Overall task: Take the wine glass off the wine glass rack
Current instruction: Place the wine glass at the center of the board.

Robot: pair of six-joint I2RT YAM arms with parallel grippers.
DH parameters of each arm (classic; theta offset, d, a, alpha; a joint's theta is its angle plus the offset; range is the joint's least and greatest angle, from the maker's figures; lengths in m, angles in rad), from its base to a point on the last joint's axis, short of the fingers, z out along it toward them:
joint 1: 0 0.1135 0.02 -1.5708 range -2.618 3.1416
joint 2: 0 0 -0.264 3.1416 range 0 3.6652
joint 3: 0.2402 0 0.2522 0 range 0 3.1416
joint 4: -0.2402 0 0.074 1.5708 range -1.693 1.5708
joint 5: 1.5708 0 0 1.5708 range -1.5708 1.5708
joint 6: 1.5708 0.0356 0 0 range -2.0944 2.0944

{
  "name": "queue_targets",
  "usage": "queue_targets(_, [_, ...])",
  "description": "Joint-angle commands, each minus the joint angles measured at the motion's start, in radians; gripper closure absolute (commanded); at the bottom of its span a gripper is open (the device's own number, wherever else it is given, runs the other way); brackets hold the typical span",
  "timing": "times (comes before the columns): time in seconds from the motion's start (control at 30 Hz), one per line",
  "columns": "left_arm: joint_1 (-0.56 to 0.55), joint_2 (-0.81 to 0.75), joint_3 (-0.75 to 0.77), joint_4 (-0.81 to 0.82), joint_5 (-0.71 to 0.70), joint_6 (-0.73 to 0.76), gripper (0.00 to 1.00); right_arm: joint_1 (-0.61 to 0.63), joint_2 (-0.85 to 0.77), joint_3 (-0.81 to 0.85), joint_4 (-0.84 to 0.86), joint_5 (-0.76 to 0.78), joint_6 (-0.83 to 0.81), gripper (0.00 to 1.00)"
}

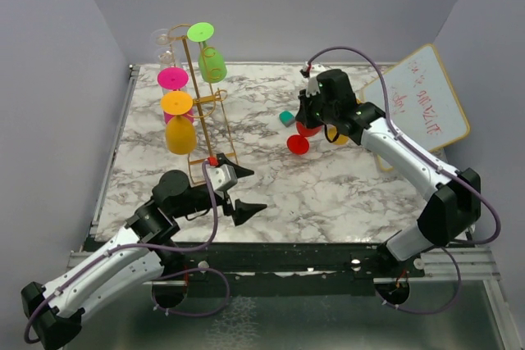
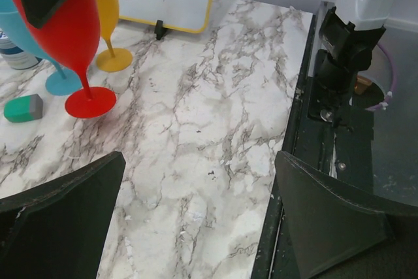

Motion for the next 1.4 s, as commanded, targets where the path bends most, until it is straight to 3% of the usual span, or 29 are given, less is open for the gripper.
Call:
queue_targets(0.0, [-0.001, -0.005, -0.005, 0.016, -0.053, 0.006, 0.01, 0.029, 0.063, 0.069, -0.056, 0.156, -0.026, 0.99])
queue_targets(0.2, [-0.001, -0.018, 0.003, -0.001, -0.096, 0.014, 0.01, 0.044, 0.111, 0.108, -0.060, 0.272, -0.016, 0.99])
queue_targets(1.23, [0.002, -0.059, -0.009, -0.056, -0.126, 0.059, 0.01, 0.053, 0.317, 0.242, -0.098, 0.248, -0.024, 0.99])
queue_targets(1.37, [0.002, -0.058, -0.009, -0.058, -0.122, 0.063, 0.01, 0.052, 0.293, 0.210, -0.063, 0.269, -0.027, 0.92])
